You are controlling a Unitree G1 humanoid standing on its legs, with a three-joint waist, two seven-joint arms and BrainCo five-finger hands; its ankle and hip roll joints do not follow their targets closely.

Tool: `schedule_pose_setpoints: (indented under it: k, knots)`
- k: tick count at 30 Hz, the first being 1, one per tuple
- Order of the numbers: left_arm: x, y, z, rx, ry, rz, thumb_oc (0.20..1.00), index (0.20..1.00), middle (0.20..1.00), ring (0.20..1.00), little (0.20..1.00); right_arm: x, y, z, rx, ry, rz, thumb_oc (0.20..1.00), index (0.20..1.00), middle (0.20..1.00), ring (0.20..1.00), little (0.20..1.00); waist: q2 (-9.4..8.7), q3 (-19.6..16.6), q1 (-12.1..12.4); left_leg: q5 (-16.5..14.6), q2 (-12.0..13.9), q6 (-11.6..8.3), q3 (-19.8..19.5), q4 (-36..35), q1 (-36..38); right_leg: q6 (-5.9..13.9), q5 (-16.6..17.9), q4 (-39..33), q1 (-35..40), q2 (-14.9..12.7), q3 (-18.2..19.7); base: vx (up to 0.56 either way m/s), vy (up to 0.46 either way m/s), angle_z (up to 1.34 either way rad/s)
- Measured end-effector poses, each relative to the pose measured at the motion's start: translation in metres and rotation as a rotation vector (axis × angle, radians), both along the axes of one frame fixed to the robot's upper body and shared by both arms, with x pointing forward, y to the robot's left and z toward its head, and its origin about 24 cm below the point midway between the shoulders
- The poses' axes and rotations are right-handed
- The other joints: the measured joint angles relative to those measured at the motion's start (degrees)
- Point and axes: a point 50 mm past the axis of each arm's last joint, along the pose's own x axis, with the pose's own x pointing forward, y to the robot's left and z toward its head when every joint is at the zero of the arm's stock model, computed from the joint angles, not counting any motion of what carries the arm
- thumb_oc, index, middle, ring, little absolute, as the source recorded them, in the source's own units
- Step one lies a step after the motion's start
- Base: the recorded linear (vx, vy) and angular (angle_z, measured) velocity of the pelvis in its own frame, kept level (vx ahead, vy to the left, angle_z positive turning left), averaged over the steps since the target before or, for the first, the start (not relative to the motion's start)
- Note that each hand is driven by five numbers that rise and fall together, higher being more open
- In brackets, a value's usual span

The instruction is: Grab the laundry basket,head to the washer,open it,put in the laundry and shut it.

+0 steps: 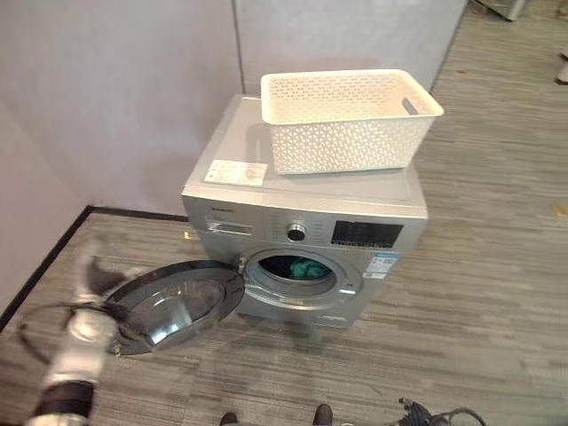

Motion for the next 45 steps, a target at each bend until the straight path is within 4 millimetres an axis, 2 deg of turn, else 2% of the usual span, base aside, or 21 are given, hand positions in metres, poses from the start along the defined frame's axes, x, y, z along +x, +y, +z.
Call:
schedule_pose_setpoints:
  k: [2,6,8,10,11,13,14,16,18,20,23,29,30,32,35,36,37,39,41,42,45]
  knots:
    - [-0.005,0.029,0.01,0.031,0.052,0.114,1.0,1.0,1.0,1.0,1.0,0.017,0.003,0.006,0.008,-0.056,0.039,1.0,1.0,1.0,1.0,1.0,-0.19,-0.3,0.16,-1.51,0.1,0.45,2.04,-0.02,-1.0,0.1,1.26,0.0,-2.11,-0.23,1.76,-0.13,0.03,-0.51]
    - [-0.011,0.073,0.053,0.091,0.116,0.302,1.0,1.0,1.0,1.0,1.0,0.049,0.02,0.021,0.038,-0.152,0.194,1.0,1.0,1.0,1.0,1.0,-5.4,1.2,-0.79,0.01,-1.45,0.86,4.16,0.0,-5.57,0.52,3.39,0.01,-8.16,-1.45,3.89,-0.16,-0.021,-0.31]
    - [-0.004,0.076,0.069,0.115,0.128,0.306,1.0,1.0,1.0,1.0,1.0,0.058,0.027,0.025,0.05,-0.181,0.231,1.0,1.0,1.0,1.0,1.0,-7.29,2.54,-0.86,0.66,-1.56,0.63,4.77,0.14,-6.53,0.9,3.92,-0.01,-9.23,-1.37,4.01,-0.14,-0.059,-0.12]
    - [0.009,0.074,0.085,0.083,0.084,0.294,1.0,1.0,1.0,1.0,1.0,0.06,0.032,0.026,0.063,-0.196,0.248,1.0,1.0,1.0,1.0,1.0,-11.63,3.33,-1.34,0.94,-0.64,-0.24,5.2,0.94,-9.05,1.19,4.38,0.01,-11.62,-0.76,3.8,-0.08,-0.05,-0.16]
    - [0.011,0.073,0.092,0.081,0.067,0.286,1.0,1.0,1.0,1.0,1.0,0.063,0.034,0.027,0.067,-0.208,0.261,1.0,1.0,1.0,1.0,1.0,-12.2,4.06,-1.34,1.18,-0.58,-0.34,5.16,1.13,-9.93,1.25,4.47,0.01,-12.56,-0.64,3.67,-0.08,-0.073,-0.16]
    - [0.017,0.07,0.094,0.061,0.055,0.265,1.0,1.0,1.0,1.0,1.0,0.062,0.036,0.028,0.079,-0.219,0.259,1.0,1.0,1.0,1.0,1.0,-14.86,5.62,-1.99,1.74,0.21,-1.17,5.14,1.08,-11.1,1.19,5.79,0.34,-13.4,-0.1,3.71,-0.06,-0.058,-0.01]
    - [0.025,0.067,0.103,0.033,0.019,0.261,1.0,1.0,1.0,1.0,1.0,0.062,0.041,0.028,0.082,-0.219,0.293,1.0,1.0,1.0,1.0,1.0,-17.2,6.45,-2.72,1.96,0.6,-1.44,3.81,1.47,-13.0,1.04,5.68,0.17,-14.92,0.56,3.21,-0.03,-0.033,0.19]
    - [0.029,0.064,0.108,-0.021,-0.047,0.257,1.0,1.0,1.0,1.0,1.0,0.058,0.042,0.026,0.086,-0.208,0.297,1.0,1.0,1.0,1.0,1.0,-19.22,8.04,-2.96,2.44,1.54,-1.73,3.53,2.09,-14.97,1.18,6.36,0.49,-16.57,1.38,2.74,-0.02,-0.047,0.07]
    - [0.032,0.062,0.107,-0.115,-0.128,0.258,1.0,1.0,1.0,1.0,1.0,0.054,0.041,0.024,0.086,-0.197,0.284,1.0,1.0,1.0,1.0,1.0,-20.11,8.61,-2.98,2.35,2.29,-2.0,3.31,1.95,-15.34,0.72,6.42,0.35,-16.76,1.99,2.29,0.0,-0.034,0.05]
    - [0.033,0.061,0.11,-0.164,-0.167,0.261,1.0,1.0,1.0,1.0,1.0,0.05,0.039,0.022,0.084,-0.189,0.278,1.0,1.0,1.0,1.0,1.0,-19.85,8.85,-2.9,2.37,2.65,-1.97,2.56,1.89,-15.84,0.24,6.1,0.32,-16.9,2.37,1.87,0.0,-0.018,0.15]
    - [0.029,0.063,0.098,-0.226,-0.138,0.275,1.0,1.0,1.0,1.0,1.0,0.05,0.039,0.023,0.084,-0.191,0.288,1.0,1.0,1.0,1.0,1.0,-18.72,9.84,-2.86,2.27,2.8,-2.1,2.25,1.39,-15.94,-0.04,5.78,0.1,-16.93,2.49,1.45,0.01,-0.025,0.07]
    - [0.028,0.061,0.086,-0.237,-0.125,0.267,1.0,1.0,1.0,1.0,1.0,0.046,0.037,0.02,0.077,-0.176,0.284,1.0,1.0,1.0,1.0,1.0,-18.04,10.07,-2.7,2.4,2.72,-2.25,2.09,0.91,-15.81,-0.37,5.38,0.48,-16.83,2.36,0.94,0.04,0.012,0.04]
    - [0.028,0.06,0.082,-0.237,-0.125,0.261,1.0,1.0,1.0,1.0,1.0,0.045,0.035,0.02,0.073,-0.17,0.279,1.0,1.0,1.0,1.0,1.0,-17.63,9.98,-2.65,2.35,2.46,-2.14,2.11,0.86,-15.7,-0.34,5.38,0.49,-16.73,2.13,0.96,0.06,0.067,0.03]
    - [0.031,0.047,0.052,-0.284,-0.095,0.223,1.0,1.0,1.0,1.0,1.0,0.045,0.032,0.02,0.065,-0.166,0.259,1.0,1.0,1.0,1.0,1.0,-16.05,9.72,-2.43,2.23,1.59,-1.82,2.38,0.38,-14.59,-0.33,5.38,0.51,-16.03,1.36,1.13,0.08,0.094,0.01]
    - [0.02,0.011,-0.018,-0.384,-0.03,0.13,1.0,1.0,1.0,1.0,1.0,0.038,0.018,0.021,0.052,-0.175,0.181,1.0,1.0,1.0,1.0,1.0,-11.98,8.53,-1.07,1.24,0.01,-0.32,3.86,-0.07,-11.07,0.53,4.93,0.48,-13.43,-0.16,2.71,0.07,0.084,-0.13]
    - [0.012,-0.01,-0.051,-0.446,0.031,0.096,1.0,1.0,1.0,1.0,1.0,0.039,0.017,0.023,0.051,-0.183,0.175,1.0,1.0,1.0,1.0,1.0,-10.4,7.73,-1.27,0.74,-0.83,0.43,3.99,-0.08,-10.14,0.94,4.62,0.48,-12.48,-0.88,2.67,0.15,0.117,-0.16]
    - [-0.013,-0.054,-0.097,-0.559,0.087,0.004,1.0,1.0,1.0,1.0,1.0,0.04,0.011,0.027,0.047,-0.206,0.14,1.0,1.0,1.0,1.0,1.0,-8.41,6.28,-1.06,-0.16,-1.86,1.37,5.48,-0.07,-8.39,1.43,4.36,0.44,-11.38,-1.97,3.97,0.17,0.103,-0.16]
    - [-0.04,-0.094,-0.132,-0.664,0.201,-0.095,1.0,1.0,1.0,1.0,1.0,0.043,0.005,0.029,0.028,-0.218,0.125,1.0,1.0,1.0,1.0,1.0,-7.42,5.46,-1.34,-0.68,-2.78,2.13,6.3,-0.06,-7.17,1.67,4.36,0.45,-10.66,-2.63,4.9,0.11,0.051,-0.22]
    - [-0.059,-0.136,-0.161,-0.798,0.307,-0.187,1.0,1.0,1.0,1.0,1.0,0.043,0.001,0.029,0.018,-0.214,0.108,1.0,1.0,1.0,1.0,1.0,-7.33,4.27,-1.37,-1.16,-3.58,2.67,6.5,-0.19,-6.82,2.16,4.59,0.38,-10.77,-3.12,5.65,0.12,0.026,-0.17]
    - [-0.065,-0.139,-0.166,-0.861,0.282,-0.151,1.0,1.0,1.0,1.0,1.0,0.038,0.001,0.024,0.017,-0.186,0.101,1.0,1.0,1.0,1.0,1.0,-8.38,3.62,-1.25,-1.08,-3.26,2.54,7.0,-0.16,-6.63,2.23,4.63,0.47,-10.78,-2.63,5.72,0.12,0.01,-0.18]
    - [-0.078,-0.134,-0.167,-0.847,0.344,-0.178,1.0,1.0,1.0,1.0,1.0,0.032,-0.007,0.021,-0.013,-0.152,0.069,1.0,1.0,1.0,1.0,1.0,-8.62,1.47,-1.42,-1.49,-2.69,2.59,9.2,-0.17,-5.22,2.28,4.36,-0.01,-10.65,-2.2,7.41,0.1,-0.032,-0.33]
